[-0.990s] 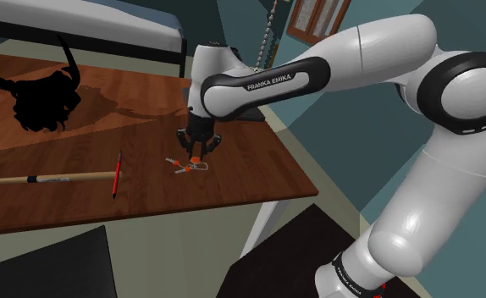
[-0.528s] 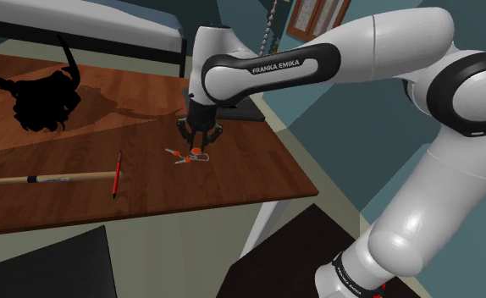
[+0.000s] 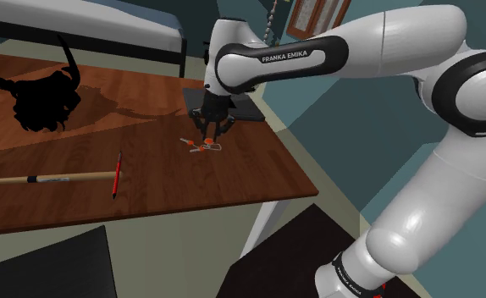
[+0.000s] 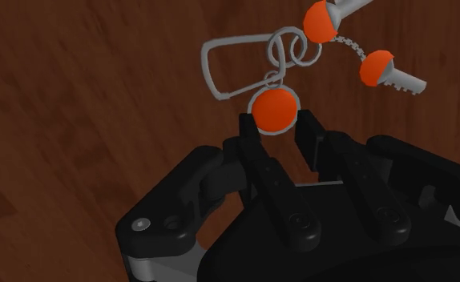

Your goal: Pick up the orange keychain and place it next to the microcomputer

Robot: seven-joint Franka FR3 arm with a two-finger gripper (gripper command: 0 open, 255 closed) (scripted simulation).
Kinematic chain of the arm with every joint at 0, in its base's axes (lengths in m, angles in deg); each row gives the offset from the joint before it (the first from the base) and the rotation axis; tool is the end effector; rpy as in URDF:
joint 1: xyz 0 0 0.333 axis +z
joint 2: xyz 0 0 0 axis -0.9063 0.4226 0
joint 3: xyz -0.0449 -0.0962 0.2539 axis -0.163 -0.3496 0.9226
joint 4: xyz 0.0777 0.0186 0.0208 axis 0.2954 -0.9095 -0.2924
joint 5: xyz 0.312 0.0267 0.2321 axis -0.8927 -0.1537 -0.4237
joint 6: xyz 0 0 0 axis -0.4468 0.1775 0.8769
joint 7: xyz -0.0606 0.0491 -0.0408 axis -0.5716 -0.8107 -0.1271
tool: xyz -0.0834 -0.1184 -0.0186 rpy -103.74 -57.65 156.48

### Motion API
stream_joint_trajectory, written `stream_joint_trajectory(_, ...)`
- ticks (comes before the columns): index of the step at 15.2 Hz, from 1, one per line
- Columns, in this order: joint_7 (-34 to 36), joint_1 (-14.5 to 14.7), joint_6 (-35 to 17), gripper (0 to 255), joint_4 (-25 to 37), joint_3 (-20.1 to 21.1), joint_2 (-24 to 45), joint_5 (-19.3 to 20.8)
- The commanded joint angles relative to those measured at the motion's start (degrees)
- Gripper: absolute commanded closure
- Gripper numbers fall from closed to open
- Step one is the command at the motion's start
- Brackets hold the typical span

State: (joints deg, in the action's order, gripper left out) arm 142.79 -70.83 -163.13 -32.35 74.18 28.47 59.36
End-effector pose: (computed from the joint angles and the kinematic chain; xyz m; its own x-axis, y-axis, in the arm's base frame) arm 0.5440 0.1812 0.3570 0.8052 -0.5930 0.0013 -0.5930 -0.8052 -0.0019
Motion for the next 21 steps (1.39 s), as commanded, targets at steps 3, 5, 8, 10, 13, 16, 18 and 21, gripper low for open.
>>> stream_joint_trajectory(3,-5.8,-3.1,-0.4,255,-1.2,-2.4,-1.0,-0.7)
stream_joint_trajectory(5,-8.6,-4.5,-0.4,255,-1.2,-3.6,-1.1,-0.8)
stream_joint_trajectory(8,-12.5,-6.7,-0.3,255,-0.8,-5.4,-0.8,-0.9)
stream_joint_trajectory(10,-15.1,-8.1,-0.1,255,-0.2,-6.6,-0.3,-0.8)
stream_joint_trajectory(13,-18.9,-10.1,0.2,255,1.3,-8.3,0.8,-0.7)
stream_joint_trajectory(16,-22.5,-12.1,0.7,255,3.3,-10.0,2.4,-0.5)
stream_joint_trajectory(18,-24.8,-13.4,1.2,255,5.0,-11.0,3.6,-0.3)
stream_joint_trajectory(21,-28.2,-15.4,2.0,255,8.1,-12.5,5.9,-0.1)
